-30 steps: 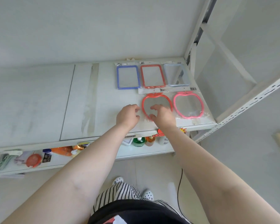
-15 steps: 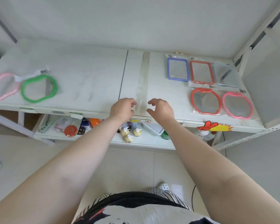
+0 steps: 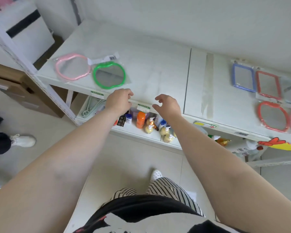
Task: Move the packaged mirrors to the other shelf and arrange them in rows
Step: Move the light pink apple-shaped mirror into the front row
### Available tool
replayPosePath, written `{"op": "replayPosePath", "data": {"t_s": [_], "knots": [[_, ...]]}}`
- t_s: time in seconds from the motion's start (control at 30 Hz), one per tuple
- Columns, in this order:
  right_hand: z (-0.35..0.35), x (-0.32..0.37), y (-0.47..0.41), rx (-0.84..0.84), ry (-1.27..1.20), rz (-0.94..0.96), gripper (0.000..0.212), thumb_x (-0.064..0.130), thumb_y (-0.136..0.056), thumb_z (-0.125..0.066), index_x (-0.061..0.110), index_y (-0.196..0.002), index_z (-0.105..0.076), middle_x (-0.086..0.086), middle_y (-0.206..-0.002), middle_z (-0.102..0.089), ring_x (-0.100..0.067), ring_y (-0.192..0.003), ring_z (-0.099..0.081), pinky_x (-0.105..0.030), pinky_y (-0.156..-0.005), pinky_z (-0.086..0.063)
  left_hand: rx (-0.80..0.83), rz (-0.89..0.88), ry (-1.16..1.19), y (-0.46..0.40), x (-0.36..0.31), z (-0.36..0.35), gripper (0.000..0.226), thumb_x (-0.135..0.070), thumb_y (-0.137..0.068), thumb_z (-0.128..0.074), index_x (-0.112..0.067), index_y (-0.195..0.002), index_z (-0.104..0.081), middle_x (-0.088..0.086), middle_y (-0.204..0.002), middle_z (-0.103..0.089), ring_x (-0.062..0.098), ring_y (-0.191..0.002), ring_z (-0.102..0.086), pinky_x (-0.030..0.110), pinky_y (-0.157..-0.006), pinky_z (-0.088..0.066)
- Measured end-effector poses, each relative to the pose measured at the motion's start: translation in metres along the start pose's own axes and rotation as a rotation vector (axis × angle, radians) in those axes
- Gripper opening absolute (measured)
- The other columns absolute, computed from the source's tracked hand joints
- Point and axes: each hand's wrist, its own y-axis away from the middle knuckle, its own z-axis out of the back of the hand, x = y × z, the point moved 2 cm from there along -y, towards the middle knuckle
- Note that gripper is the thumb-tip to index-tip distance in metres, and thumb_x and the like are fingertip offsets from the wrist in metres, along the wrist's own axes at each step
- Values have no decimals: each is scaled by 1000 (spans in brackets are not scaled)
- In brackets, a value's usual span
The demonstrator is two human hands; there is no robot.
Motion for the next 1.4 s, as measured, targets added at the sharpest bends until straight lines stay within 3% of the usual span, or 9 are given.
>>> {"op": "replayPosePath", "data": {"t_s": [0.3, 0.53, 0.63, 0.73, 0.83, 0.97, 1.1, 1.2, 1.4], "knots": [[-49, 77, -77, 37, 0, 72, 32, 29, -88, -62, 23, -119, -63, 0, -117, -64, -19, -109, -58, -30, -84, -46, 0, 96, -5, -60, 73, 29, 41, -10, -86, -59, -18, -127, -58, 0, -127, -64, 25, -119, -57, 34, -94, -46], [-75, 149, -149, 73, 17, 113, 36, 29, -87, -62, 24, -122, -61, 0, -123, -62, -22, -114, -57, -34, -90, -49, -61, 160, -46, -111, 137, 67, 45, -11, -85, -61, -12, -130, -55, 16, -124, -59, 35, -113, -58, 40, -91, -49], [-85, 182, -168, 89, 40, 151, 36, 31, -88, -61, 25, -124, -60, 2, -124, -61, -20, -115, -57, -33, -90, -48, -95, 243, -73, -128, 168, 86, 46, -20, -86, -63, -9, -130, -52, 19, -119, -56, 36, -110, -56, 42, -88, -47], [-98, 210, -181, 94, 47, 168, 36, 31, -87, -62, 26, -123, -60, 2, -125, -62, -21, -114, -58, -34, -91, -50, -79, 329, -129, -145, 198, 98, 52, -28, -86, -61, -7, -132, -47, 19, -128, -51, 34, -121, -50, 43, -95, -44], [-115, 235, -191, 90, 58, 178, 36, 30, -87, -63, 24, -123, -61, 0, -124, -63, -23, -113, -59, -35, -89, -50, -20, 404, -135, -164, 229, 105, 61, -30, -85, -59, -10, -139, -40, 18, -142, -40, 35, -133, -38, 47, -108, -37], [-143, 265, -196, 58, 59, 131, 38, 31, -85, -65, 23, -122, -61, -2, -123, -63, -24, -113, -59, -34, -88, -50, 146, 437, -181, -184, 270, 113, 92, -40, -73, -73, -13, -146, -24, 18, -152, -24, 38, -145, -16, 52, -114, -26], [-169, 288, -191, 6, 94, 15, 38, 32, -84, -66, 24, -121, -62, -3, -121, -64, -25, -116, -56, -34, -89, -48, 272, 351, -109, -198, 306, 125, 108, -53, -62, -76, -23, -148, -18, 20, -152, -23, 41, -141, -26, 53, -112, -31], [-188, 301, -182, -48, 121, -74, 35, 30, -86, -62, 22, -120, -64, -6, -122, -59, -26, -119, -52, -31, -85, -45, 202, 260, -142, -202, 321, 134, 96, -53, -66, -76, -16, -141, -30, 17, -142, -33, 37, -131, -34, 45, -105, -36], [-214, 315, -165, -91, 144, -202, 19, 23, -77, -70, 19, -95, -71, -4, -118, -54, -28, -114, -48, -31, -77, -45, 87, 175, 26, -209, 332, 143, 54, -24, -82, -70, -10, -128, -46, 17, -133, -45, 37, -123, -44, 39, -102, -39]]}}
